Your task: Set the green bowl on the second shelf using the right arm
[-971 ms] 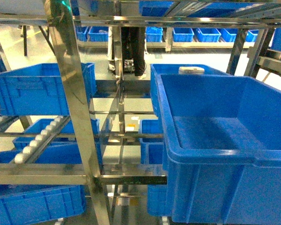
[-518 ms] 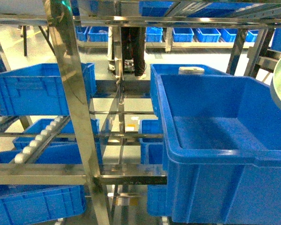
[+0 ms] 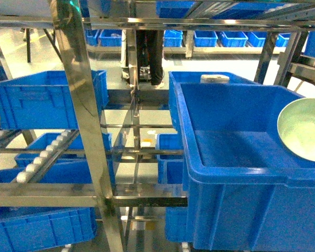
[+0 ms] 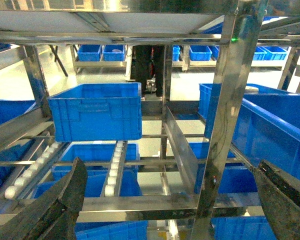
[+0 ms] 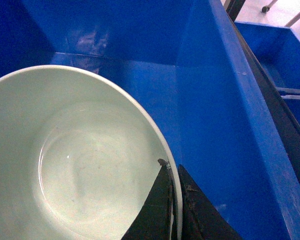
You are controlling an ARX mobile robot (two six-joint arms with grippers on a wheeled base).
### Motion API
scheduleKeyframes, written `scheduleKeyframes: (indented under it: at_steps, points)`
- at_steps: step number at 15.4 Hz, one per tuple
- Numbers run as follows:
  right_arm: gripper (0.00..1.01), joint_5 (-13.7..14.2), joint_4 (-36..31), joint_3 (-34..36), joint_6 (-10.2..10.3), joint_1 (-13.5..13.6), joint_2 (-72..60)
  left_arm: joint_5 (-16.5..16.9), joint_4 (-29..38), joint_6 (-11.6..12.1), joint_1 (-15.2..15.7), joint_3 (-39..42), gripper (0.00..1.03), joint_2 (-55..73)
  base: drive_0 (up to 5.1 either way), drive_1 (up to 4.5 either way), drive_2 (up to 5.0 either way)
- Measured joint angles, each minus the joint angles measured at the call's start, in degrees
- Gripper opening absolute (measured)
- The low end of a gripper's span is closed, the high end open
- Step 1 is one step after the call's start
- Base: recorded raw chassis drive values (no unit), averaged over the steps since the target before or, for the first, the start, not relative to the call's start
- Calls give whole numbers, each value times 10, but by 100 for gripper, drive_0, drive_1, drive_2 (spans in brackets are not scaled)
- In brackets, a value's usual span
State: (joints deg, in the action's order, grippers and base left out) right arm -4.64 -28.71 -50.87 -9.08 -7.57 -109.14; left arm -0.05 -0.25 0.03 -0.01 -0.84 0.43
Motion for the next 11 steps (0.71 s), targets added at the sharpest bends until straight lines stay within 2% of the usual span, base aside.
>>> scheduleKeyframes:
  at_steps: [1, 3, 6, 8, 9, 11]
  points:
    - [2, -2, 52, -88, 0, -1, -63, 0, 0, 0, 0, 0, 98, 0, 0, 0, 0]
    - [2, -27, 92, -155, -1, -10, -99, 0, 0, 0, 0, 0, 98, 0, 0, 0, 0]
    - [2, -49, 145, -222, 0, -14, -131, 0, 0, 0, 0, 0, 98, 0, 0, 0, 0]
    - [2, -57, 152, -233, 3, -5, -139, 0, 0, 0, 0, 0, 98, 0, 0, 0, 0]
    - [8, -56, 148, -234, 6, 2, -143, 0, 0, 0, 0, 0, 98, 0, 0, 0, 0]
    - [28, -60, 149, -234, 13, 13, -145, 0, 0, 0, 0, 0, 98, 0, 0, 0, 0]
